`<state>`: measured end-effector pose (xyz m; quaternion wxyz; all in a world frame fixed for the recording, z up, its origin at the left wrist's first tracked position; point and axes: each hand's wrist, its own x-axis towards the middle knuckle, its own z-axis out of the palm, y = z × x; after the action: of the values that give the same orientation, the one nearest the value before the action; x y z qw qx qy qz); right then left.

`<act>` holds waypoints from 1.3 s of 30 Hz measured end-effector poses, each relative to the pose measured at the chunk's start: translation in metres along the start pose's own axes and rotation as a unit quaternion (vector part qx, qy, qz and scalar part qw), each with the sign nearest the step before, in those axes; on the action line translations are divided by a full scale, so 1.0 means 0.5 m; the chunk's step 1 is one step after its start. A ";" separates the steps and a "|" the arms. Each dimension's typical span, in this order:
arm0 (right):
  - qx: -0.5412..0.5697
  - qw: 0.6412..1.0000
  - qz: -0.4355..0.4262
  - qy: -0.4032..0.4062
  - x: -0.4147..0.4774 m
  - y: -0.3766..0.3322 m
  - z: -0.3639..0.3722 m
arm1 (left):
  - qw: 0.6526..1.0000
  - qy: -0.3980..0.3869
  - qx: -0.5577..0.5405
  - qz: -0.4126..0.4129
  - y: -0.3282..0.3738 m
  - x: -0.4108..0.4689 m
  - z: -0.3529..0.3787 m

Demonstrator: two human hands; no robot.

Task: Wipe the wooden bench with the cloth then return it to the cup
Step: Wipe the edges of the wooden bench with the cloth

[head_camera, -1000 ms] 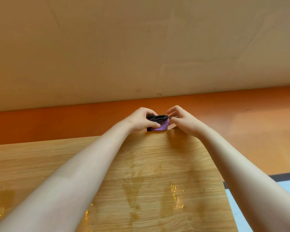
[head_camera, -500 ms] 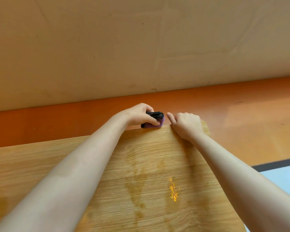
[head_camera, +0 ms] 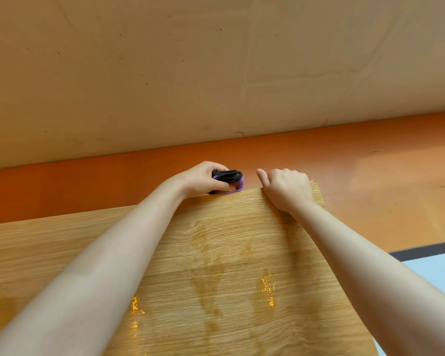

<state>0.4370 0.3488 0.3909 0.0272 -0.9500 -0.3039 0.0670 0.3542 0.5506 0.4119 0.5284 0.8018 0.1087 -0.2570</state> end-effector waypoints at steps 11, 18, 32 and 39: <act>0.008 1.000 0.006 -0.011 0.001 -0.002 -0.005 | 0.998 0.058 -0.010 -0.007 0.011 -0.013 0.007; -0.001 1.000 -0.019 -0.023 -0.001 0.002 -0.008 | 0.993 0.107 -0.042 0.007 0.001 -0.013 0.012; -0.001 0.999 -0.019 -0.026 -0.003 -0.004 -0.015 | 0.997 0.058 -0.018 -0.048 -0.089 -0.122 -0.090; -0.020 0.999 -0.010 -0.024 -0.002 -0.002 -0.010 | 0.997 0.060 -0.030 -0.028 -0.047 -0.072 -0.044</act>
<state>0.4365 0.3492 0.3962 0.0017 -0.9454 -0.3151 0.0830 0.3199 0.5837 0.4187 0.5377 0.7960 0.1706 -0.2196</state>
